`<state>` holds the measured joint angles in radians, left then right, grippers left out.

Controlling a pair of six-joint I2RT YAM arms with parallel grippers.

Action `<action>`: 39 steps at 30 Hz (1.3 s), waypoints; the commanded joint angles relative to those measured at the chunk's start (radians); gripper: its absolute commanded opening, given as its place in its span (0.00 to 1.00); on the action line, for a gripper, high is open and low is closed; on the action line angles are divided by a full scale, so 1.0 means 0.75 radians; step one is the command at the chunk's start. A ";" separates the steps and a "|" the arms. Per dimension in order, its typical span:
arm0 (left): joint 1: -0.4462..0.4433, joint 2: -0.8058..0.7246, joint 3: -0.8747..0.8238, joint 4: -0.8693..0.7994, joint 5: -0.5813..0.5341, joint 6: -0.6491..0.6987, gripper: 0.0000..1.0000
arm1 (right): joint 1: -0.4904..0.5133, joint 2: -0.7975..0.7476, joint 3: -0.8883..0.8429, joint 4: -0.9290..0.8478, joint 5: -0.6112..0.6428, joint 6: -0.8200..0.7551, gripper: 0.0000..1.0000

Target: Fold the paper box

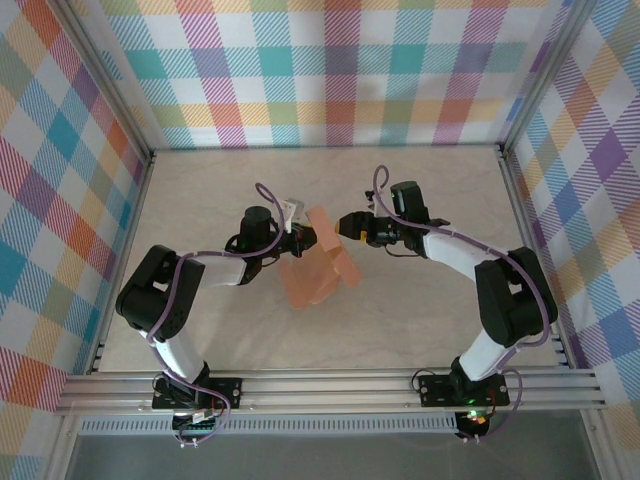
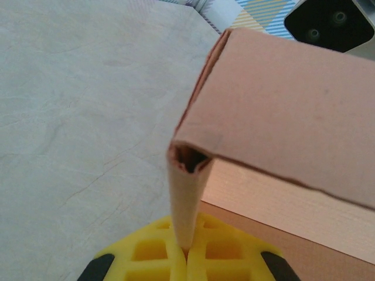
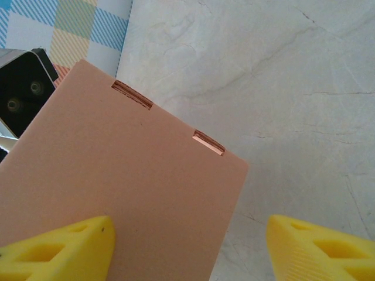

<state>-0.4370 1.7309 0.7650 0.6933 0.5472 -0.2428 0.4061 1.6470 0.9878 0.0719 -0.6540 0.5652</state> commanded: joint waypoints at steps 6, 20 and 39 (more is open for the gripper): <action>-0.013 0.035 0.070 0.016 -0.116 -0.074 0.01 | 0.096 0.043 0.006 0.132 -0.154 0.049 0.69; -0.017 -0.063 0.066 -0.212 -0.136 0.109 0.01 | 0.029 -0.060 -0.010 -0.011 -0.006 -0.041 0.78; -0.017 -0.165 0.551 -1.685 -0.457 0.657 0.00 | -0.237 -0.301 -0.094 -0.238 0.314 -0.119 0.81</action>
<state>-0.4435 1.6123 1.0916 -0.2523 0.2691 0.1562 0.2317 1.4403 0.9131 -0.0544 -0.4446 0.5228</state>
